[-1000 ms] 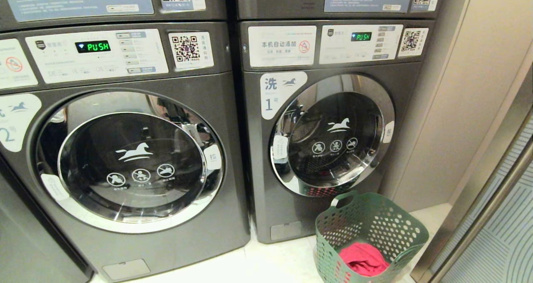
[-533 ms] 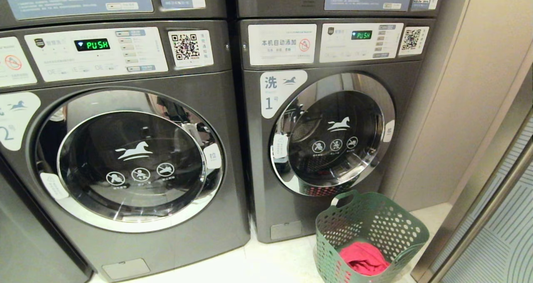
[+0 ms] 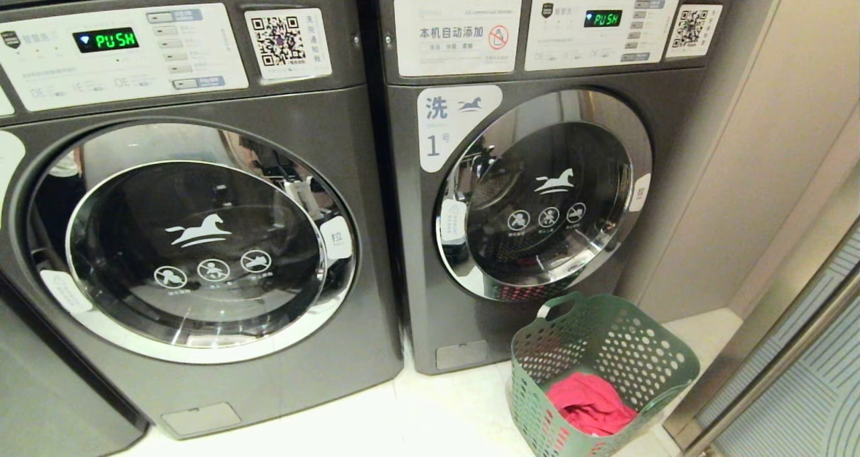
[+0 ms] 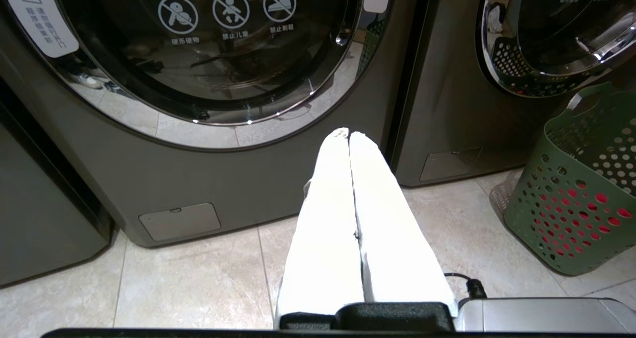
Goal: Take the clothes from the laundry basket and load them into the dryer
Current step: Take the clothes out of the basket
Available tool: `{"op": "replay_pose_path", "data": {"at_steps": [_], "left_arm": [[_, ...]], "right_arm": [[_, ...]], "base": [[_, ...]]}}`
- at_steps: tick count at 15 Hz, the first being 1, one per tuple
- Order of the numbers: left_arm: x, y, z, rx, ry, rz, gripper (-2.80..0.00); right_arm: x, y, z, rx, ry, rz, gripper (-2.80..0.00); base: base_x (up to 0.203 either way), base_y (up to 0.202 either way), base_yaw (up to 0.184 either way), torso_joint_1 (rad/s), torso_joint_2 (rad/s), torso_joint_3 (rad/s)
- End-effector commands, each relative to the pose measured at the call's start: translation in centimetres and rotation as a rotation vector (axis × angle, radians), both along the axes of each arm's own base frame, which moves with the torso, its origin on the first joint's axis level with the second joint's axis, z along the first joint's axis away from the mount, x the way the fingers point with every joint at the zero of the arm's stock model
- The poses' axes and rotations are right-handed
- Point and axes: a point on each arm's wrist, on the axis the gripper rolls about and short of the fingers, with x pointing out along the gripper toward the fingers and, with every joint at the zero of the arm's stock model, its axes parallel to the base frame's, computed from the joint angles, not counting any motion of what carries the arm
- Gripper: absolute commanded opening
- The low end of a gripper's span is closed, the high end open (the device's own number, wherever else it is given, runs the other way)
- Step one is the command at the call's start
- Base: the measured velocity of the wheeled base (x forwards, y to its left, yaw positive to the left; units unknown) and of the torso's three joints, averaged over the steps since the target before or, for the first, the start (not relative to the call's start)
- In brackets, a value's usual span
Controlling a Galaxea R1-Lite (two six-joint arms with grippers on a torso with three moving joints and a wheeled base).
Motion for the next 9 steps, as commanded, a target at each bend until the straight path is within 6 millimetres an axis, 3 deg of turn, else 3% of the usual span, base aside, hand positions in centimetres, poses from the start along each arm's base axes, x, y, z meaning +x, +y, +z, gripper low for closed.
{"op": "replay_pose_path", "data": {"at_steps": [1,9], "left_arm": [[-0.01,0.00,0.00,0.000,-0.002,0.000,-2.80],[-0.01,0.00,0.00,0.000,-0.002,-0.001,-2.80]], "right_arm": [[0.00,0.00,0.00,0.000,-0.001,0.000,-2.80],[0.00,0.00,0.00,0.000,-0.001,0.000,-2.80]], "base": [[0.000,0.000,0.000,0.007,0.01,-0.207],[0.000,0.000,0.000,0.001,0.00,-0.198]]}}
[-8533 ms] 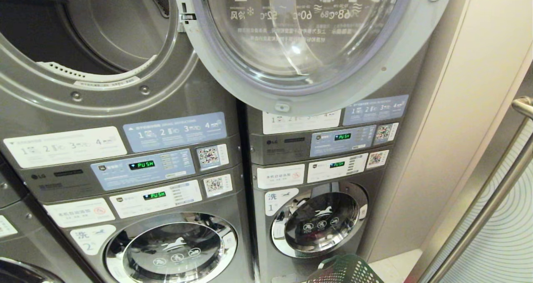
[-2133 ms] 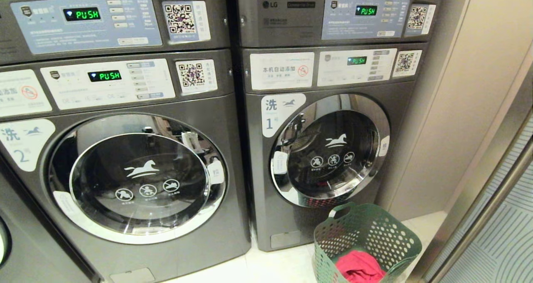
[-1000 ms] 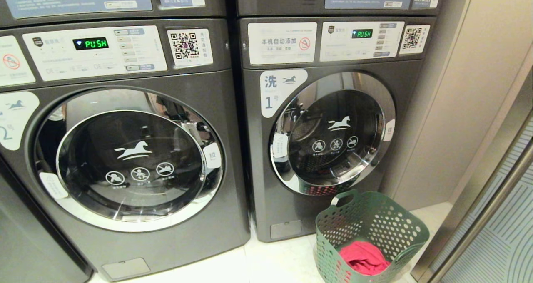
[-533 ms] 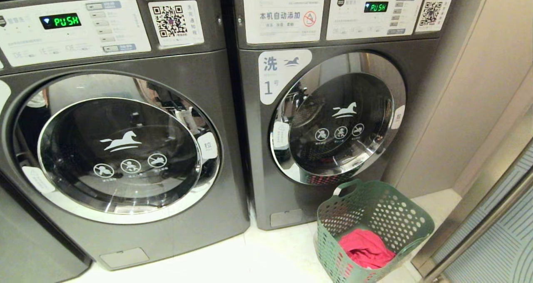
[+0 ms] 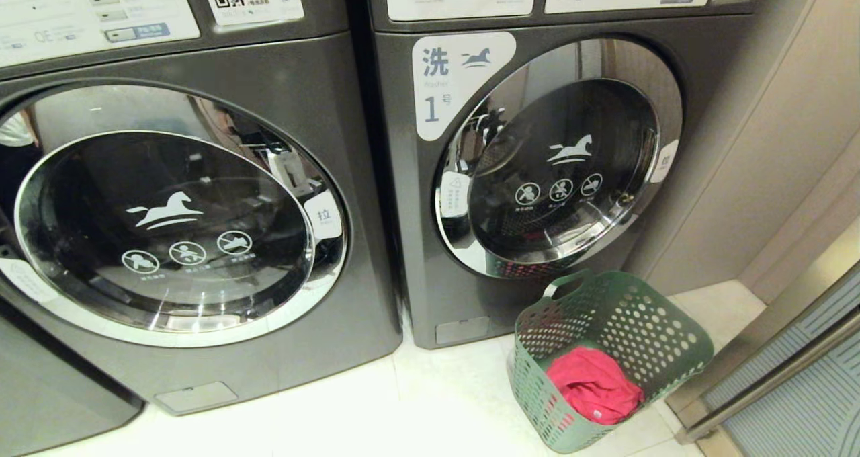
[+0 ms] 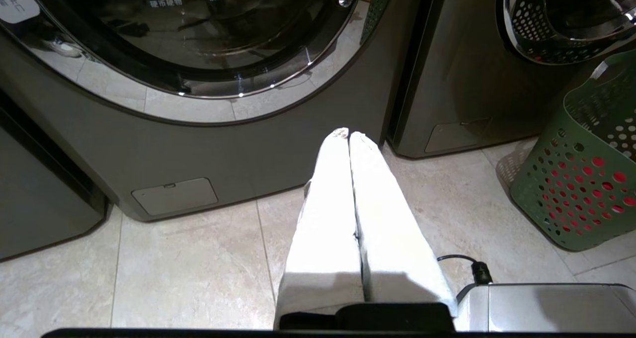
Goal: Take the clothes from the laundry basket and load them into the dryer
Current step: Take the clothes out of the basket
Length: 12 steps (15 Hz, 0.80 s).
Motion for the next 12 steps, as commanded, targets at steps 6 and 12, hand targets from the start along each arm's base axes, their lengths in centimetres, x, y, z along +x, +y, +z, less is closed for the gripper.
{"op": "replay_pose_path", "data": {"at_steps": [6,12], "left_arm": [[-0.01,0.00,0.00,0.000,-0.002,0.000,-2.80],[-0.01,0.00,0.00,0.000,-0.002,0.000,-2.80]], "right_arm": [[0.00,0.00,0.00,0.000,-0.001,0.000,-2.80],[0.00,0.00,0.00,0.000,-0.001,0.000,-2.80]], "base": [[0.000,0.000,0.000,0.003,0.00,-0.200],[0.000,0.000,0.000,0.003,0.00,-0.198]]}}
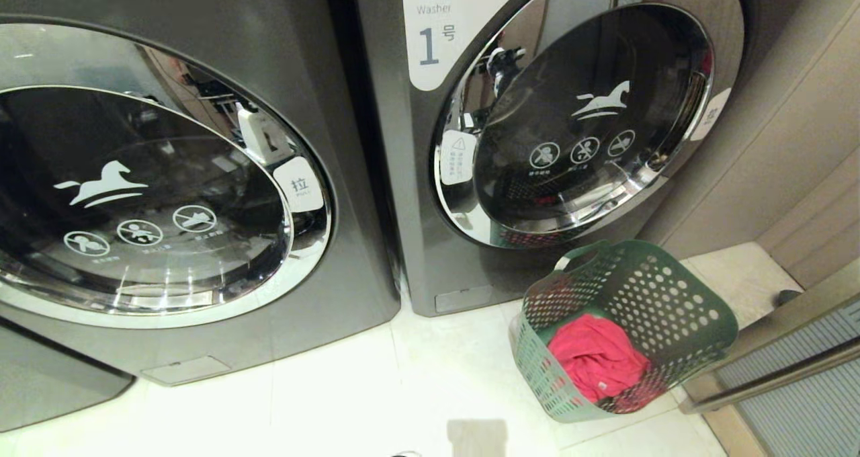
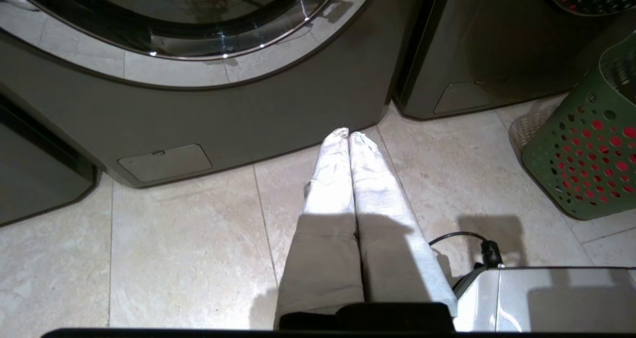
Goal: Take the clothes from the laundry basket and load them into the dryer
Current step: Take the clothes out of the basket
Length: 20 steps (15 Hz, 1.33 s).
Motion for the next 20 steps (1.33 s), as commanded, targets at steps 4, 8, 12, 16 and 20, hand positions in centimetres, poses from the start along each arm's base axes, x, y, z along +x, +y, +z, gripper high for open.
{"op": "replay_pose_path", "data": {"at_steps": [4,8,12,16,20], "left_arm": [[-0.01,0.00,0.00,0.000,-0.002,0.000,-2.80],[-0.01,0.00,0.00,0.000,-0.002,0.000,-2.80],[-0.02,0.00,0.04,-0.005,-0.003,0.000,-2.80],[-0.01,0.00,0.00,-0.005,-0.002,0.000,-2.80],[-0.01,0.00,0.00,-0.005,-0.002,0.000,-2.80]], "right_arm": [[0.00,0.00,0.00,0.000,-0.001,0.000,-2.80],[0.00,0.00,0.00,0.000,-0.001,0.000,-2.80],[0.00,0.00,0.00,0.000,-0.001,0.000,-2.80],[0.00,0.00,0.00,0.000,-0.001,0.000,-2.80],[0.00,0.00,0.00,-0.001,-0.001,0.001,-2.80]], "base": [[0.000,0.000,0.000,0.006,0.00,-0.203],[0.000,0.000,0.000,0.004,0.01,-0.194],[0.000,0.000,0.000,0.002,0.00,-0.199],[0.000,0.000,0.000,-0.001,0.00,-0.198],[0.000,0.000,0.000,0.006,0.00,-0.198]]}}
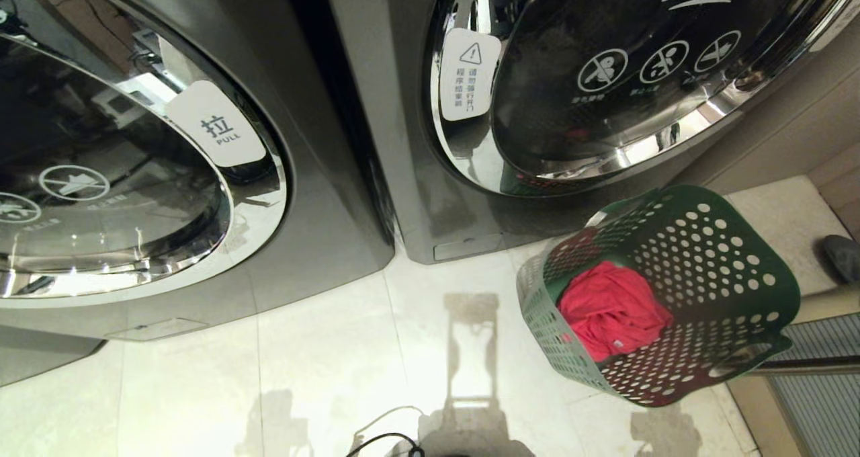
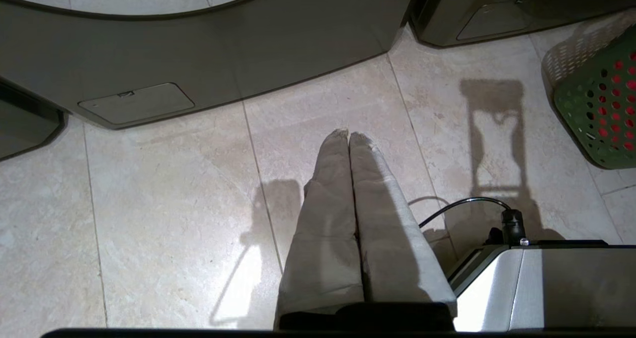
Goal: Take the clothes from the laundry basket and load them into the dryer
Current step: Take the clothes out of the basket
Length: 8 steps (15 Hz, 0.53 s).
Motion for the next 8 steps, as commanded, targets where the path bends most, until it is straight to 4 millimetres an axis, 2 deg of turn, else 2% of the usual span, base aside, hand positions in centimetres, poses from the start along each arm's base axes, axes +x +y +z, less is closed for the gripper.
{"op": "replay_pose_path", "data": {"at_steps": [1,3,5,6,8], "left_arm": [[0.0,0.0,0.0,-0.001,-0.002,0.000,-2.80],[0.0,0.0,0.0,0.001,-0.002,0.000,-2.80],[0.0,0.0,0.0,0.001,-0.002,0.000,-2.80],[0.0,0.0,0.0,0.001,-0.002,-0.001,-2.80],[0.0,0.0,0.0,0.001,-0.002,0.000,-2.80]], "right_arm": [[0.0,0.0,0.0,0.000,-0.001,0.001,-2.80],[0.0,0.0,0.0,-0.010,-0.001,0.002,-2.80],[0.0,0.0,0.1,-0.059,0.000,0.008,-2.80],[-0.2,0.0,1.0,-0.083,-0.016,0.009,-2.80],[-0.1,0.0,4.3,-0.085,-0.006,0.008,-2.80]], "base": [[0.000,0.000,0.000,0.012,0.00,-0.193],[0.000,0.000,0.000,0.004,0.00,-0.176],[0.000,0.000,0.000,-0.003,0.00,-0.040],[0.000,0.000,0.000,0.010,0.00,-0.035],[0.000,0.000,0.000,0.002,0.00,-0.015]]}}
